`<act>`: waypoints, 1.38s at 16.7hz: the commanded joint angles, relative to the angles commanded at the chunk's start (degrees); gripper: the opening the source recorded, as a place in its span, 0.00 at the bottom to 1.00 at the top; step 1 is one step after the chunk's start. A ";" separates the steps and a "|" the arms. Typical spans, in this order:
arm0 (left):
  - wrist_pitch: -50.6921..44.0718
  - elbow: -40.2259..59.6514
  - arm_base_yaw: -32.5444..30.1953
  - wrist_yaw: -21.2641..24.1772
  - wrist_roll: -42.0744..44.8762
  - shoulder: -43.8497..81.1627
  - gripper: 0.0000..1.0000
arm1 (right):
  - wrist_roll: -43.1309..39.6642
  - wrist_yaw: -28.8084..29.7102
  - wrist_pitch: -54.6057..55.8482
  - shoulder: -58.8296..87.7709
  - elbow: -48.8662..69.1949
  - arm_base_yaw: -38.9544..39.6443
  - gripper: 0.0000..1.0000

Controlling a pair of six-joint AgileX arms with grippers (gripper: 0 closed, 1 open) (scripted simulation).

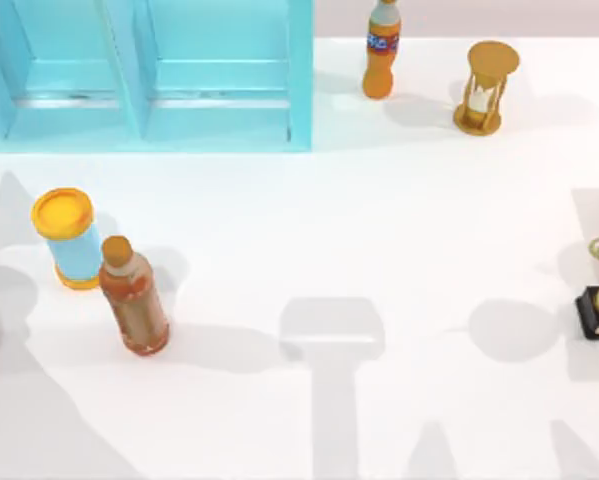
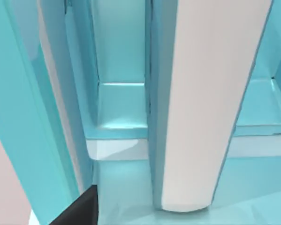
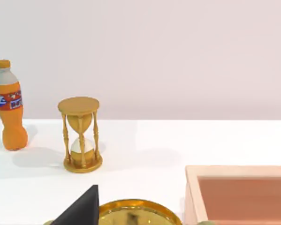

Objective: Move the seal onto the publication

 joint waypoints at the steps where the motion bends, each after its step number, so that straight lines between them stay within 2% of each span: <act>1: 0.00 0.00 0.00 0.00 0.00 0.00 1.00 | 0.00 0.00 0.00 0.00 0.00 0.00 1.00; 5: -0.51 1.90 -1.20 -1.18 -0.66 0.67 1.00 | 0.00 0.00 0.00 0.00 0.00 0.00 1.00; 11: -1.82 13.61 -5.93 -5.20 -2.93 9.86 1.00 | 0.00 0.00 0.00 0.00 0.00 0.00 1.00; 16: -1.14 21.14 -6.05 -5.18 -3.01 18.39 1.00 | 0.00 0.00 0.00 0.00 0.00 0.00 1.00; 21: -0.92 21.65 -6.04 -5.13 -2.98 19.33 1.00 | 0.00 0.00 0.00 0.00 0.00 0.00 1.00; 23: -0.92 21.65 -6.04 -5.13 -2.98 19.33 0.85 | 0.00 0.00 0.00 0.00 0.00 0.00 1.00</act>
